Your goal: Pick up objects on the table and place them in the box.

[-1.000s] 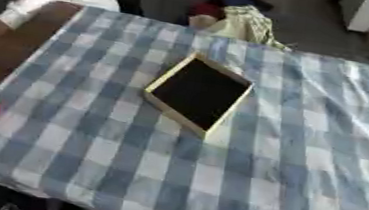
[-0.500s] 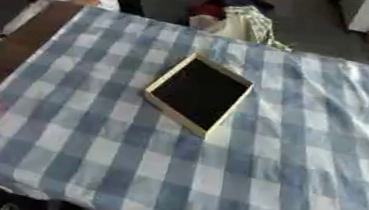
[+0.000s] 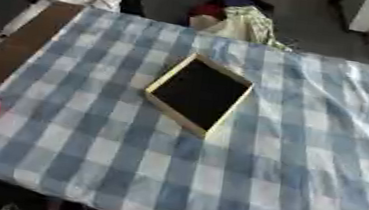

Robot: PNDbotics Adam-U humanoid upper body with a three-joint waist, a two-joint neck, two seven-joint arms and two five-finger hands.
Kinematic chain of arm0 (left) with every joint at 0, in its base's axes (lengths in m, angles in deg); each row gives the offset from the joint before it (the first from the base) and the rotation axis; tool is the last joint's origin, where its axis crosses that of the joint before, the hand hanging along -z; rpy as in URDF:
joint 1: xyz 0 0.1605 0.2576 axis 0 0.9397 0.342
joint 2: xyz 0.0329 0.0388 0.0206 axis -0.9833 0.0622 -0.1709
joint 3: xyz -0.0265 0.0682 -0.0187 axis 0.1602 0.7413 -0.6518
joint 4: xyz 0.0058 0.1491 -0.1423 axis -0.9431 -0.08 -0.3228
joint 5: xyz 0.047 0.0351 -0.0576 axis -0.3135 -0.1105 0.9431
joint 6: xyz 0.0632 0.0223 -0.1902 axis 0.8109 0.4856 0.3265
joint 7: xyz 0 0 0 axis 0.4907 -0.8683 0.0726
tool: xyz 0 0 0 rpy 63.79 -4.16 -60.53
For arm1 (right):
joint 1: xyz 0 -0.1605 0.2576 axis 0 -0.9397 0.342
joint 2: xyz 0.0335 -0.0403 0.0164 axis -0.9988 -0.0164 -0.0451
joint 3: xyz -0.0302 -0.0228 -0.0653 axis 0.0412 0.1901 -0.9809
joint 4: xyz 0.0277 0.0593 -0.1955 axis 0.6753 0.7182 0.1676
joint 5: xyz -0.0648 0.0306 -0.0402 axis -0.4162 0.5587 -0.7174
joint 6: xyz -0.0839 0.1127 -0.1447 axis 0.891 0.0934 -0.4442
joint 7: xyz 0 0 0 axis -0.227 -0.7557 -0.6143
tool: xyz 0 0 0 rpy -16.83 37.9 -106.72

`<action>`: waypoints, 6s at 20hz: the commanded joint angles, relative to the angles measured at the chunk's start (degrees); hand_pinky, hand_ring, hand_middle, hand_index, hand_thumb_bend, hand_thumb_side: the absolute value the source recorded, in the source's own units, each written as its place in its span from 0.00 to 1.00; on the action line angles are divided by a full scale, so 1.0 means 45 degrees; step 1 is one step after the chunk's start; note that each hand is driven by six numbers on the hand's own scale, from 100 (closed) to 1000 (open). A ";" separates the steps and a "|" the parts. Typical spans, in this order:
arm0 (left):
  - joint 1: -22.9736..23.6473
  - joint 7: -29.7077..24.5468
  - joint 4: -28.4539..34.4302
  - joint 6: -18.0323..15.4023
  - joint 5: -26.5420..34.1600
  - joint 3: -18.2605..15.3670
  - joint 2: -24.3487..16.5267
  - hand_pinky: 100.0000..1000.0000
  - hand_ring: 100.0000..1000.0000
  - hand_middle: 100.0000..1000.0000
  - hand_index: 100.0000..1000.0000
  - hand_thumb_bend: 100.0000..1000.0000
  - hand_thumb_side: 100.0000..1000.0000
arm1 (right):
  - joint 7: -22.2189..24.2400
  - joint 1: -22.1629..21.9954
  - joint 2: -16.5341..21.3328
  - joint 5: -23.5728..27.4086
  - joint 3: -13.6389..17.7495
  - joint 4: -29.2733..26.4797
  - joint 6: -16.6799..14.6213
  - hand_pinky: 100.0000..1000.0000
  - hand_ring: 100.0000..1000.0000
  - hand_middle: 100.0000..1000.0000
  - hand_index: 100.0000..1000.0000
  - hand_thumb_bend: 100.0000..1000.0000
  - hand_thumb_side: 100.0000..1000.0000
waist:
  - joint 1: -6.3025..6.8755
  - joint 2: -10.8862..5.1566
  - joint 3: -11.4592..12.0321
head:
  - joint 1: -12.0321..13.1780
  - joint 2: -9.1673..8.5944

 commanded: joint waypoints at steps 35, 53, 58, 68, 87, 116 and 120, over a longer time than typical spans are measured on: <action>0.0768 -0.0072 -0.1821 -0.0328 -0.5090 0.0423 -0.0775 0.72 0.82 0.79 0.93 0.44 0.12 | 0.0067 0.0113 0.0406 -0.0027 0.0061 -0.0260 -0.0015 0.76 0.55 0.65 0.70 0.00 0.89 | 0.0067 -0.0065 0.0049 | 0.0156 0.0080; 0.0795 0.1009 -0.4047 0.0015 -0.5870 0.0269 -0.0061 0.67 0.81 0.81 0.90 0.35 0.03 | 0.0162 0.0115 0.0291 0.0051 0.0043 -0.0260 -0.0014 0.76 0.55 0.64 0.70 0.00 0.89 | 0.0011 -0.0036 -0.0097 | 0.0333 0.0080; 0.0572 0.1849 -0.4087 0.0132 -0.5872 0.0237 0.0072 0.66 0.81 0.82 0.90 0.33 0.01 | 0.0199 0.0103 0.0268 0.0081 0.0035 -0.0260 -0.0021 0.76 0.55 0.64 0.70 0.00 0.89 | -0.0004 -0.0013 -0.0131 | 0.0369 0.0080; -0.0195 0.1576 -0.5438 0.0159 -0.6212 0.0658 0.0301 0.66 0.82 0.83 0.90 0.32 0.05 | 0.0286 0.0148 0.0212 0.0174 -0.0003 -0.0260 -0.0029 0.76 0.55 0.64 0.70 0.00 0.89 | -0.0006 0.0020 -0.0247 | 0.0477 0.0080; -0.0652 0.2118 -0.6515 -0.0433 -0.6660 0.0913 0.0806 0.42 0.62 0.58 0.70 0.20 0.01 | 0.0386 0.0199 0.0182 0.0250 -0.0010 -0.0260 0.0001 0.76 0.55 0.64 0.70 0.00 0.89 | -0.0012 0.0081 -0.0360 | 0.0512 0.0080; -0.3039 0.1085 -0.4216 -0.0766 -0.4773 0.1403 0.0597 0.34 0.56 0.52 0.65 0.24 0.00 | 0.0371 0.0198 0.0277 0.0232 -0.0049 -0.0260 0.0026 0.76 0.55 0.64 0.70 0.00 0.89 | 0.0054 0.0013 -0.0412 | 0.0552 0.0080; -0.3799 0.0829 -0.4044 -0.0924 -0.4515 0.1719 0.0954 0.33 0.56 0.52 0.64 0.23 0.00 | 0.0394 0.0198 0.0270 0.0253 -0.0067 -0.0260 0.0024 0.76 0.55 0.64 0.70 0.00 0.89 | 0.0050 -0.0002 -0.0427 | 0.0571 0.0080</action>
